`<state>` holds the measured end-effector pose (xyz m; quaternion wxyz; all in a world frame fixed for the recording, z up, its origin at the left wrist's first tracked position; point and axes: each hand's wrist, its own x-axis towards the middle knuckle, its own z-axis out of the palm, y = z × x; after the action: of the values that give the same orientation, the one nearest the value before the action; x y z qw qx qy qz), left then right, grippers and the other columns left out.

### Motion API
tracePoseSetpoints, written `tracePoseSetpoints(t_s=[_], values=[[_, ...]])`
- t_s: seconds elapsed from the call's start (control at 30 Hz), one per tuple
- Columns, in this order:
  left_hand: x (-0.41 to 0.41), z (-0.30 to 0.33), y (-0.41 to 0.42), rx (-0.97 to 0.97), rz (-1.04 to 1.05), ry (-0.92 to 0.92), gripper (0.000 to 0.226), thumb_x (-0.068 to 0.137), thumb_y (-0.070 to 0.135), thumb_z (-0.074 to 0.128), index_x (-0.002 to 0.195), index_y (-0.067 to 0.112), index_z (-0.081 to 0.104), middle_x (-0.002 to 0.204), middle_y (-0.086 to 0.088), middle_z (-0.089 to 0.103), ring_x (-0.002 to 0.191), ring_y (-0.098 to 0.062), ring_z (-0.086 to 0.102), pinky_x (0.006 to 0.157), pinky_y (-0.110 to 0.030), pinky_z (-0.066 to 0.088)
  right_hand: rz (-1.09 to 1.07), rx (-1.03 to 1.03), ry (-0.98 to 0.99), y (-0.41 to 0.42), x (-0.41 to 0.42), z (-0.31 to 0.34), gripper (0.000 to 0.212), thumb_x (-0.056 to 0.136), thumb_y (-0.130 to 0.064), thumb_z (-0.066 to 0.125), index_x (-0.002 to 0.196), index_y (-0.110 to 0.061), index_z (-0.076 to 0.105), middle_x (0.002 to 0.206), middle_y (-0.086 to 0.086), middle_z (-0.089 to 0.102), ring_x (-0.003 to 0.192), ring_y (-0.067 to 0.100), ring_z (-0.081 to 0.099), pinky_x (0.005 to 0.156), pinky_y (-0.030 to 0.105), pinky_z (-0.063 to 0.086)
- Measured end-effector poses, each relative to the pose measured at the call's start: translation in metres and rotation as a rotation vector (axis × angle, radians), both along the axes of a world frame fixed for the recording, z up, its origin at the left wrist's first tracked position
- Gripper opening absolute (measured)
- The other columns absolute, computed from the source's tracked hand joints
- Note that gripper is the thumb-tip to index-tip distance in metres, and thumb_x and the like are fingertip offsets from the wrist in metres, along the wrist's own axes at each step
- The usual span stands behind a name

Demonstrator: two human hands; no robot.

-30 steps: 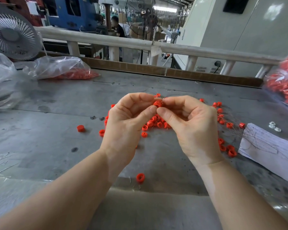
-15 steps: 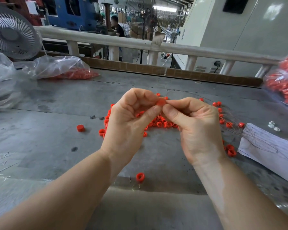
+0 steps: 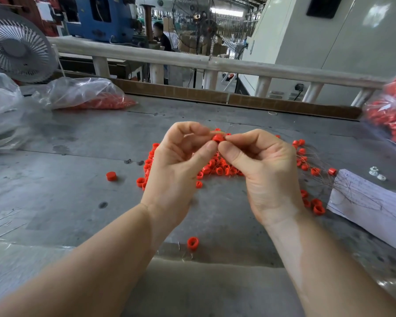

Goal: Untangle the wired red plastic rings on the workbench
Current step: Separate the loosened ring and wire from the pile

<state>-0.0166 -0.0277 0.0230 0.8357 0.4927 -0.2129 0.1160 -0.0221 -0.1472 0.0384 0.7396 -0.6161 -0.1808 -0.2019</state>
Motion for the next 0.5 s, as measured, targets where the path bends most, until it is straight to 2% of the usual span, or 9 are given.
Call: tracePoseSetpoints(t_s=[0.1, 0.2, 0.37, 0.5], values=[[0.0013, 0.0007, -0.0005, -0.091, -0.091, 0.075, 0.018, 0.072, 0.008, 0.062, 0.088, 0.012, 0.054, 0.078, 0.0, 0.071, 0.08, -0.011, 0.067, 0.077, -0.02, 0.05, -0.001, -0.036, -0.018, -0.0027, 0.0007, -0.0007, 0.017, 0.072, 0.001, 0.073, 0.074, -0.016, 0.07, 0.072, -0.002, 0.072, 0.071, 0.008, 0.067, 0.066, 0.017, 0.05], [0.0017, 0.0018, 0.0005, -0.116, -0.129, 0.094, 0.02, 0.072, 0.008, 0.062, 0.089, 0.012, 0.055, 0.078, 0.001, 0.072, 0.081, -0.01, 0.067, 0.076, -0.019, 0.05, 0.006, -0.036, -0.019, -0.0033, 0.0002, -0.0002, 0.016, 0.073, 0.001, 0.072, 0.075, -0.015, 0.069, 0.073, -0.001, 0.072, 0.071, 0.009, 0.067, 0.066, 0.017, 0.05], [0.0009, 0.0014, 0.0015, -0.029, -0.051, 0.058, 0.021, 0.071, 0.01, 0.066, 0.09, 0.013, 0.057, 0.082, -0.001, 0.073, 0.084, -0.014, 0.068, 0.079, -0.024, 0.051, 0.015, -0.011, -0.003, -0.0005, -0.0007, 0.0004, 0.015, 0.064, -0.014, 0.075, 0.075, -0.012, 0.065, 0.07, -0.003, 0.07, 0.068, 0.008, 0.065, 0.063, 0.017, 0.05], [-0.0004, 0.0012, 0.0016, 0.053, -0.016, 0.03, 0.02, 0.073, 0.011, 0.067, 0.091, 0.012, 0.059, 0.087, -0.004, 0.074, 0.088, -0.016, 0.07, 0.078, -0.022, 0.051, -0.006, 0.006, 0.011, -0.0013, -0.0001, 0.0004, 0.015, 0.064, -0.014, 0.075, 0.075, -0.01, 0.064, 0.07, -0.002, 0.069, 0.068, 0.01, 0.063, 0.064, 0.018, 0.05]])
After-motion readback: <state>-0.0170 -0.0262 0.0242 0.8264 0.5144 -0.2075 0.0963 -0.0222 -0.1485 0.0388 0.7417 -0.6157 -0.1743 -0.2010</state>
